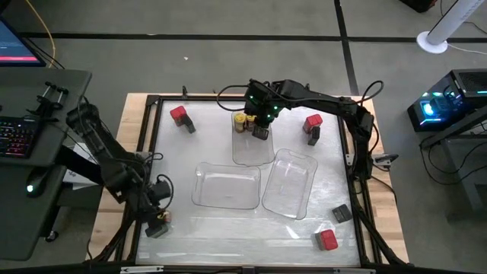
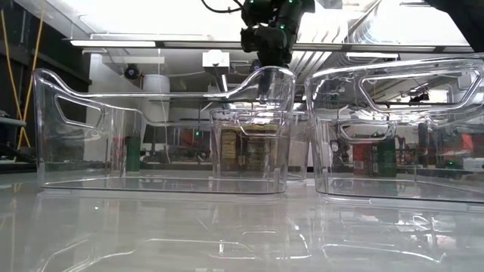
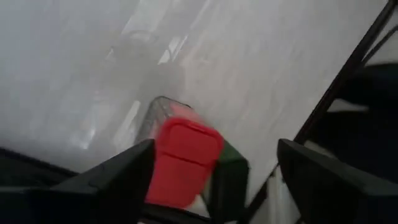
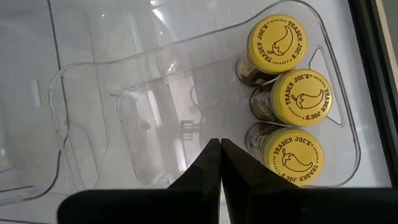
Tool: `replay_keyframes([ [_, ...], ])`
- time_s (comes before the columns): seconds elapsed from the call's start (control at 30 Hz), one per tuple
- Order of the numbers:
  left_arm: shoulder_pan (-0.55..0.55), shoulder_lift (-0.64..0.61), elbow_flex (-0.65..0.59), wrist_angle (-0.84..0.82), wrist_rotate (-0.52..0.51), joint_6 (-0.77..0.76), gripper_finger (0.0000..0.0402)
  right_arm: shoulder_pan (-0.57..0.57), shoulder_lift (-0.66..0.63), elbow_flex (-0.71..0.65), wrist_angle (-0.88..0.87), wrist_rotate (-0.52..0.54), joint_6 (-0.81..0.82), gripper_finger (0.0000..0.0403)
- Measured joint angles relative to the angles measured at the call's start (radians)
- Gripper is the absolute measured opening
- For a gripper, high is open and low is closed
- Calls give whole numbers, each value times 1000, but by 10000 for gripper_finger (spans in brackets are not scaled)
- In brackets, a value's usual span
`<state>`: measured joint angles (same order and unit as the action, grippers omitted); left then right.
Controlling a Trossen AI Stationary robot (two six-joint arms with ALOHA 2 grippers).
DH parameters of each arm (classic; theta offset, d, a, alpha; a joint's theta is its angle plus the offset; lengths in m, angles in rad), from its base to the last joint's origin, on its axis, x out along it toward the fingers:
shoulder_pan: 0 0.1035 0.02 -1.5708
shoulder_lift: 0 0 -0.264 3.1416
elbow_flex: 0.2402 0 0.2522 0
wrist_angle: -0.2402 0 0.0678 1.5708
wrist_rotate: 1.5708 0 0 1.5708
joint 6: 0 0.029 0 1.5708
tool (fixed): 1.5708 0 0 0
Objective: Sort spices by type
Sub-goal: Put the left bottom red seasoning can into the left transparent bin
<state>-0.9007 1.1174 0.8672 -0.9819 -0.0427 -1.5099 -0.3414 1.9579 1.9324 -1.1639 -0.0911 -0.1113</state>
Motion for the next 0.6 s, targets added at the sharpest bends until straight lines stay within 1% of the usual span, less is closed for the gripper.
replay_keyframes([
  [0.03, -4, 6, 12, -21, 5, -42, 295, -2, 0, 0, 1, -1, 0, 0],
  [0.1, -15, 21, 23, -81, 44, -135, 244, -6, 0, 0, 2, -23, -1, 0],
  [0.17, -33, 45, 14, -96, 97, -215, 173, -10, 0, 0, 2, -39, -1, 0],
  [0.27, -56, 80, 7, -62, 171, -303, 47, -12, 0, 0, 2, -41, -2, 0],
  [0.3, -60, 93, 6, -36, 189, -324, 24, -12, 0, 0, 2, -41, -2, 0],
  [0.43, -69, 117, 6, 24, 188, -363, 7, -12, 0, 0, 6, -41, -2, 0],
  [0.6, -69, 141, 0, 2, 164, -352, 1, -12, 0, 0, 20, -41, 2, 0],
])
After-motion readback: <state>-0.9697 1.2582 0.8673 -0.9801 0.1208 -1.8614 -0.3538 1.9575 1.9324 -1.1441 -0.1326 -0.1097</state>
